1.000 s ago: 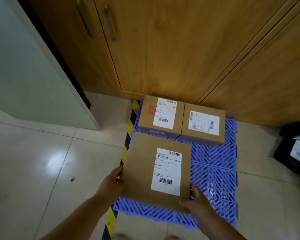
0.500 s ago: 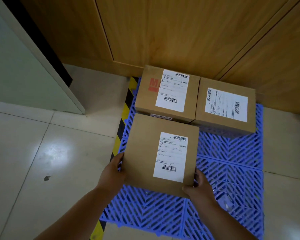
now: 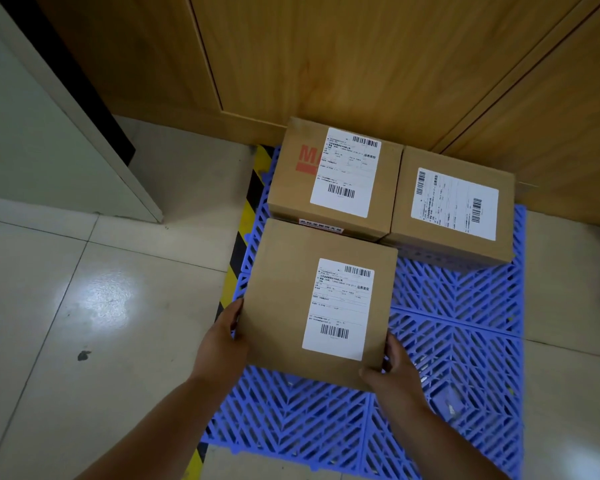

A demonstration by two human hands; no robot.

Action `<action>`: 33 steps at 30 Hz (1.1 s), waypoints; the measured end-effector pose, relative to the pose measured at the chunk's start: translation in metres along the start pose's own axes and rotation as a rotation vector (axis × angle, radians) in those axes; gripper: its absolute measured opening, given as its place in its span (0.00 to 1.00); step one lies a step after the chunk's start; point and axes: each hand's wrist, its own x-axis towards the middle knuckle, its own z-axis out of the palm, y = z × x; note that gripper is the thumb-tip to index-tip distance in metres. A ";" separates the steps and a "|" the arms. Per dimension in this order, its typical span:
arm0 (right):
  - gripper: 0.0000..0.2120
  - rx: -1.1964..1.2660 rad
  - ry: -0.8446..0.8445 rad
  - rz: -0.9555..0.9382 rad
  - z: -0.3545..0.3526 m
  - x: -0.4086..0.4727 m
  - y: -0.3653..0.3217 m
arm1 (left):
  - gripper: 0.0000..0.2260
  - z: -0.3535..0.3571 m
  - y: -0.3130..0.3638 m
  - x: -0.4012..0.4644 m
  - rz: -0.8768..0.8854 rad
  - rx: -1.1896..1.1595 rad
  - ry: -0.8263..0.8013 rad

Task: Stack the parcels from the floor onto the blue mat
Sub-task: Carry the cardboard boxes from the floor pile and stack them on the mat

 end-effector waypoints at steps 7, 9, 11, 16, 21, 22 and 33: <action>0.38 -0.094 0.020 0.028 -0.002 -0.007 -0.008 | 0.28 -0.008 0.012 -0.008 -0.036 0.056 -0.021; 0.37 -0.132 0.039 0.036 -0.009 -0.014 -0.014 | 0.26 -0.015 0.021 -0.016 -0.042 0.051 0.000; 0.37 -0.122 0.059 0.031 -0.018 -0.024 -0.021 | 0.24 -0.024 0.034 -0.029 -0.053 0.077 0.016; 0.29 -0.126 0.077 0.019 -0.048 -0.077 -0.055 | 0.20 -0.052 0.074 -0.069 -0.052 0.192 -0.063; 0.19 -0.092 0.096 -0.034 -0.075 -0.150 -0.117 | 0.17 -0.074 0.148 -0.124 0.024 0.206 -0.138; 0.17 -0.078 0.082 -0.051 -0.080 -0.166 -0.132 | 0.17 -0.078 0.165 -0.136 0.043 0.197 -0.139; 0.11 -0.119 0.040 -0.262 -0.148 -0.376 -0.244 | 0.15 -0.147 0.325 -0.299 0.223 0.096 -0.180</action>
